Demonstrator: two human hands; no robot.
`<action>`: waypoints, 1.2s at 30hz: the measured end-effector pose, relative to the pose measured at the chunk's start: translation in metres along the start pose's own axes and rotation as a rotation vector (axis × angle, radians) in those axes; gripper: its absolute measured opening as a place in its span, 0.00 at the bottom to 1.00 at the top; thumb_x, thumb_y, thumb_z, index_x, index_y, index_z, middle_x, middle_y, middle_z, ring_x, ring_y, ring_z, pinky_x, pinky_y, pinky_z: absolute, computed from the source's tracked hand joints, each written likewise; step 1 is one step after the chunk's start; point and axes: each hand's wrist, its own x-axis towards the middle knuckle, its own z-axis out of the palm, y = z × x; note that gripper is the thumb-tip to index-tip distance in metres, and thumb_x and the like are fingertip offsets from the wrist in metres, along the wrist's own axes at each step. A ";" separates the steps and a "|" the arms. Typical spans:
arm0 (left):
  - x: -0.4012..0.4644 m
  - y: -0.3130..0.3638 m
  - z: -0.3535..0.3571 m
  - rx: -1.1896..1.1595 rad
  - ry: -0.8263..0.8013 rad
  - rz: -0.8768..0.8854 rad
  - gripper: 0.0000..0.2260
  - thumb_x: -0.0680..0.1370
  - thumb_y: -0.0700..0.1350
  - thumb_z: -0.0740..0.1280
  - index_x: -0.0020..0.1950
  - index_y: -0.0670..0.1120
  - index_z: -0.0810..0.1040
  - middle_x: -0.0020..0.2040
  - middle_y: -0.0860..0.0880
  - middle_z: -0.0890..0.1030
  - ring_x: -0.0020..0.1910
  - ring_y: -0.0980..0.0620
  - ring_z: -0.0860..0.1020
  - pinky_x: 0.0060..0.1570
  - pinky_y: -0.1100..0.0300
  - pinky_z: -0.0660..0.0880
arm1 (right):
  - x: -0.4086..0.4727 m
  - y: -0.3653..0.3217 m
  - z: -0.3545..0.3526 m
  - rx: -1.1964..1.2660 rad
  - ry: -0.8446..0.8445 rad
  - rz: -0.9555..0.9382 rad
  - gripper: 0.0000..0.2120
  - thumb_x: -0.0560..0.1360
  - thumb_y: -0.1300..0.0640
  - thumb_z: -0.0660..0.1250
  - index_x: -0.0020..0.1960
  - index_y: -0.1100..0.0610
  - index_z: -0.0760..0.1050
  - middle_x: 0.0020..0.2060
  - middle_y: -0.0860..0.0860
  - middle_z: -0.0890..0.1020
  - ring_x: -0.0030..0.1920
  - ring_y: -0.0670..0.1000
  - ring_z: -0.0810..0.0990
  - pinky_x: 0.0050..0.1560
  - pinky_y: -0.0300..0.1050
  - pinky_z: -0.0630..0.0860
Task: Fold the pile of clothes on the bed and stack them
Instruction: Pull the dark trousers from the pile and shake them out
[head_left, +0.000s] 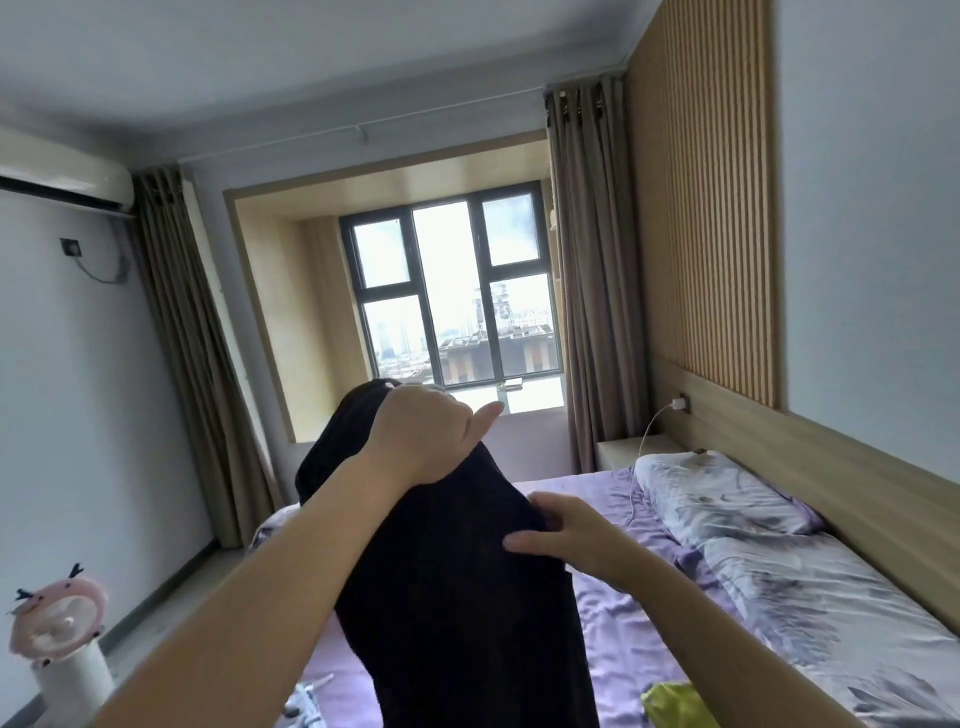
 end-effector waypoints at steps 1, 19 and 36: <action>0.004 -0.004 -0.004 0.032 0.002 0.031 0.36 0.77 0.64 0.30 0.24 0.47 0.65 0.22 0.52 0.68 0.25 0.53 0.70 0.36 0.59 0.68 | -0.003 0.010 -0.005 -0.012 0.000 0.027 0.14 0.70 0.51 0.75 0.52 0.56 0.80 0.48 0.53 0.84 0.50 0.52 0.83 0.56 0.50 0.79; 0.023 -0.032 -0.042 0.283 0.154 0.194 0.36 0.80 0.60 0.35 0.22 0.46 0.66 0.20 0.53 0.68 0.26 0.54 0.68 0.36 0.59 0.63 | 0.016 0.012 0.024 0.669 -0.082 0.185 0.12 0.82 0.46 0.55 0.62 0.46 0.70 0.45 0.54 0.85 0.36 0.49 0.77 0.38 0.40 0.69; -0.016 -0.051 -0.038 0.442 0.074 0.108 0.29 0.81 0.58 0.46 0.22 0.48 0.57 0.20 0.55 0.59 0.26 0.52 0.63 0.38 0.60 0.58 | 0.025 0.017 0.036 0.925 -0.010 0.239 0.19 0.75 0.66 0.67 0.64 0.56 0.75 0.57 0.59 0.81 0.52 0.56 0.81 0.49 0.48 0.79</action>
